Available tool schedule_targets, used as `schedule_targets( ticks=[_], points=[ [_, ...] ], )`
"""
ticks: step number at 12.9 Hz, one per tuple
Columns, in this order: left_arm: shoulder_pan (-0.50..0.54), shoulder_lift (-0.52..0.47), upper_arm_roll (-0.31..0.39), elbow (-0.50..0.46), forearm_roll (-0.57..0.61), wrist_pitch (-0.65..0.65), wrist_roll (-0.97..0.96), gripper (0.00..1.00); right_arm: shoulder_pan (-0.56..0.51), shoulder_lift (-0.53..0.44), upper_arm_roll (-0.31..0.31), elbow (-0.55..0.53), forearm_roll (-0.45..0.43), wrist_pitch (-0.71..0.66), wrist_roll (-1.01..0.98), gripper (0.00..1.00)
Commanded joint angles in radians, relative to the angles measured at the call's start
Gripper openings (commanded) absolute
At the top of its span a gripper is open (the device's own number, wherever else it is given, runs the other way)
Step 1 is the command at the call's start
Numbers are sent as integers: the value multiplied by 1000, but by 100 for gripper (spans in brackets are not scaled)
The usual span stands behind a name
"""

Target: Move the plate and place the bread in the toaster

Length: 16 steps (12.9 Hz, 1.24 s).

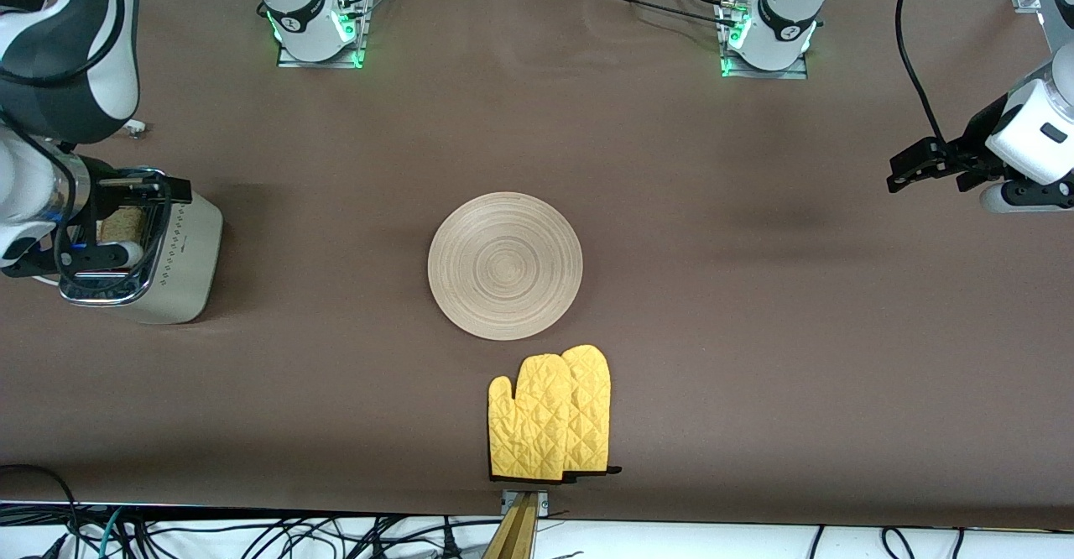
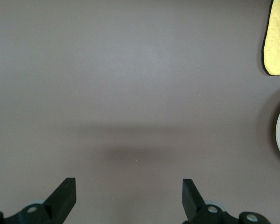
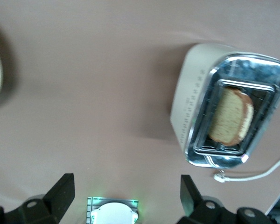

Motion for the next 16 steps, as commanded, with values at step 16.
schedule_targets(
  ticks=[16],
  points=[
    [4,-7,-23,6,21,-13,-15,100,-462,-394,511,-318,-109,260,54,100]
  ],
)
